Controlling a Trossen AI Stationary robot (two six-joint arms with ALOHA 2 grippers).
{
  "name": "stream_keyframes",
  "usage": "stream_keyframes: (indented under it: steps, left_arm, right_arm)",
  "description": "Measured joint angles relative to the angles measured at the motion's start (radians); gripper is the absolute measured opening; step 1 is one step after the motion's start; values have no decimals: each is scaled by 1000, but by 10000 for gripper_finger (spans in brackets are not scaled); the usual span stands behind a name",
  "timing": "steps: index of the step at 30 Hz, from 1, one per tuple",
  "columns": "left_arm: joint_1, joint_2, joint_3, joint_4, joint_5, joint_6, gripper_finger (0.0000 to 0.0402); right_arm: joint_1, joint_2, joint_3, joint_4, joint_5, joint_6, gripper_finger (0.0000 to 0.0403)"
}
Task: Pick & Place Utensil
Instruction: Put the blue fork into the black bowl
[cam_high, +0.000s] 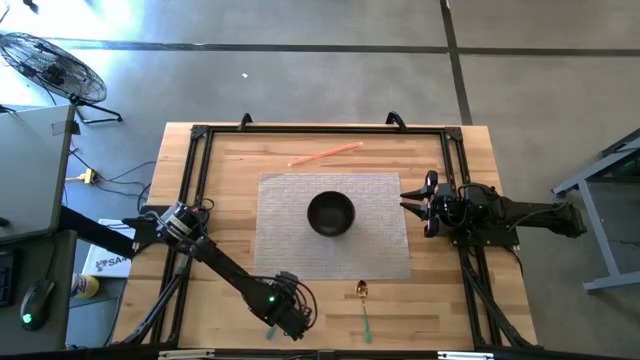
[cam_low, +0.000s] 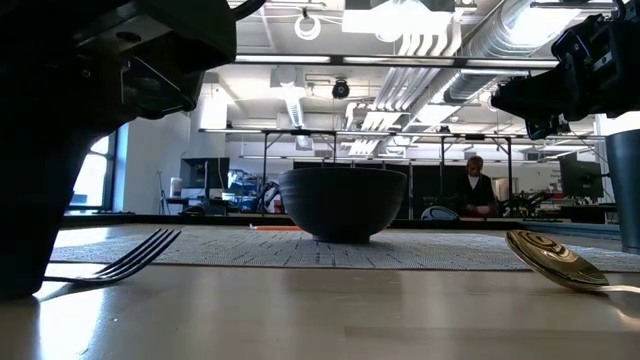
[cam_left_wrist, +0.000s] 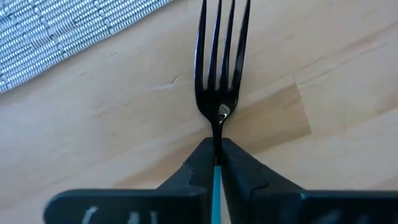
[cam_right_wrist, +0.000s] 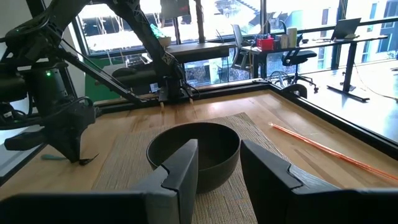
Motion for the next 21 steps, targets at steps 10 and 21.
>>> stream_keyframes:
  steps: [10,21]
  left_arm:
    - [0,9,88,-111,-9,86,5]
    - [15,5,192,-214,-66,174,4]
  right_arm:
    - [0,0,0,0,0,0,114]
    - [0,0,0,0,0,0,114]
